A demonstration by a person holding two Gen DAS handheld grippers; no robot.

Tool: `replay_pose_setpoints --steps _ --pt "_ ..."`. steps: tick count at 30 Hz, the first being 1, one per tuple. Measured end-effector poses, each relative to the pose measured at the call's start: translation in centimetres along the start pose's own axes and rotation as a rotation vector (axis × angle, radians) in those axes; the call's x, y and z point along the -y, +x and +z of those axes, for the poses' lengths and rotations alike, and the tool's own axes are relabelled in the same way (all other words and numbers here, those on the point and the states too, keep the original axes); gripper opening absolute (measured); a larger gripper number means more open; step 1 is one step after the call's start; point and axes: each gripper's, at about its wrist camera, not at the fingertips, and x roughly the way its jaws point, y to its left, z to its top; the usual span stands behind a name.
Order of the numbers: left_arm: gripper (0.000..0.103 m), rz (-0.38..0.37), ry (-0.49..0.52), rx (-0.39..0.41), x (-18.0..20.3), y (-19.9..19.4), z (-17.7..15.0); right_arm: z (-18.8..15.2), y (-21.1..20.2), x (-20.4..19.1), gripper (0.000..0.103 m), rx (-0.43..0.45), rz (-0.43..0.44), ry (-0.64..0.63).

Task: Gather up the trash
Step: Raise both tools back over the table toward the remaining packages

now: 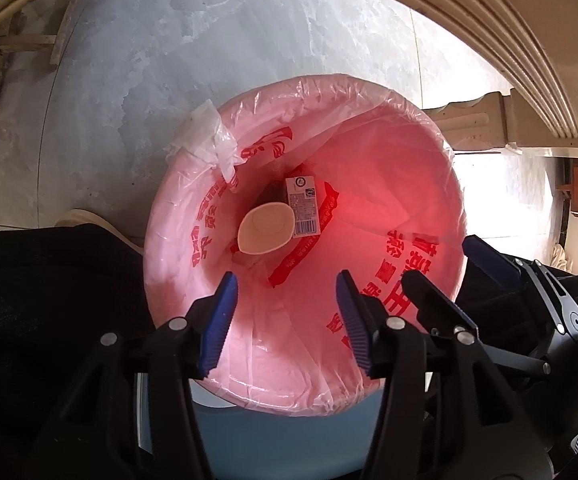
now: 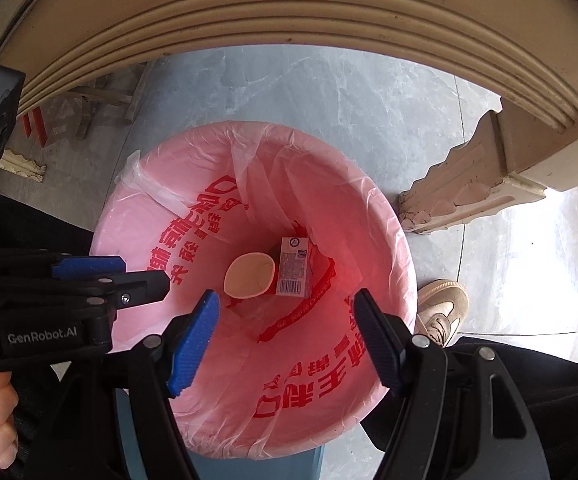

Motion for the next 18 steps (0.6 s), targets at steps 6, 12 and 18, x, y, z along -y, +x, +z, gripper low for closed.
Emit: replay_pose_setpoints --steps 6,12,18 --pt "0.055 0.067 0.021 0.080 0.2 -2.6 -1.2 -0.5 -2.4 -0.5 0.068 0.060 -0.001 -0.011" --pt "0.059 0.153 0.096 0.224 1.5 -10.4 -4.1 -1.4 -10.0 -0.6 0.068 0.216 0.037 -0.027" --pt "0.074 0.100 0.136 0.403 2.3 -22.2 -5.4 -0.5 -21.4 0.7 0.091 0.444 0.131 -0.049"
